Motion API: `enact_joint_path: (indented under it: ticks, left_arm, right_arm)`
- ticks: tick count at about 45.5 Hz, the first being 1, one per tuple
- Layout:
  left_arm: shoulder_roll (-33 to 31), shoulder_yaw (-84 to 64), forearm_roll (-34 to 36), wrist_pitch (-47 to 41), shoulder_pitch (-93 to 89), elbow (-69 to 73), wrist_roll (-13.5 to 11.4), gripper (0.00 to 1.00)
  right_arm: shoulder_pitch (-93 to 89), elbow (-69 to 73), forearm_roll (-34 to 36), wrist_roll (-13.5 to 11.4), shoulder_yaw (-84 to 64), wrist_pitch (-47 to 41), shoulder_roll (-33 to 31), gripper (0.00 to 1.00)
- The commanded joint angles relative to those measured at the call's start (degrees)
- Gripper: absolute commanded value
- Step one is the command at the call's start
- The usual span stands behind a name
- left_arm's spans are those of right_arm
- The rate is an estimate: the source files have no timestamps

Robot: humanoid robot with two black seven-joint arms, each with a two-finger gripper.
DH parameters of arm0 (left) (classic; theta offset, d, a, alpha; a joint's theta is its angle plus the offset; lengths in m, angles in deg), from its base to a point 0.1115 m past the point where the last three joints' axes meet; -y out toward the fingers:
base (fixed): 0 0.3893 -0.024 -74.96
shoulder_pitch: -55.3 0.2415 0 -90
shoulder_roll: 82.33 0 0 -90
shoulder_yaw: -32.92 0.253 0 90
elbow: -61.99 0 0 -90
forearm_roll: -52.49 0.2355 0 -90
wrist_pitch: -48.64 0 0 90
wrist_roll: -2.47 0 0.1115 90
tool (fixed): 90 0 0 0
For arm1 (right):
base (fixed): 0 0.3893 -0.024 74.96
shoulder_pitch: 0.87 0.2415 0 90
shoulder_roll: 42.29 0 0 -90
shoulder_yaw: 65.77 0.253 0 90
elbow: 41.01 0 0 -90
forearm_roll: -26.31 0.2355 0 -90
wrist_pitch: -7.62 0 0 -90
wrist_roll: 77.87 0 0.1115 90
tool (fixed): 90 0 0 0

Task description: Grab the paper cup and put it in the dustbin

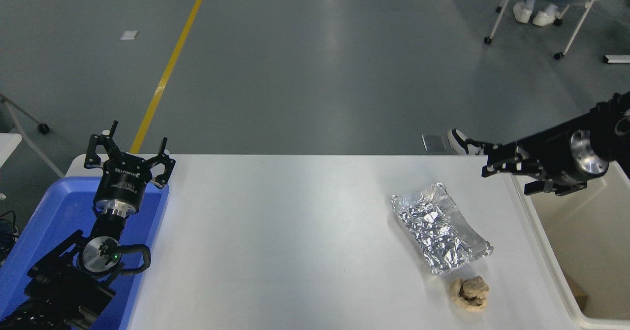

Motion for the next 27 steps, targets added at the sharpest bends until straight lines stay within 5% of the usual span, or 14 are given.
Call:
enact_joint_path:
  ticks: [1,27]
  left_arm:
    - [0.00,0.00,-0.07,-0.06,0.08,0.03,-0.06,1.00]
    - [0.00,0.00,-0.15,-0.32,0.17,0.03,-0.24,1.00]
  right_arm:
    - [10.31,1.03,6.92,-0.10,-4.36,-5.91,15.90,1.00]
    - [15.41,0.41,10.18,-0.19,-8.93,-5.91,17.76,1.00]
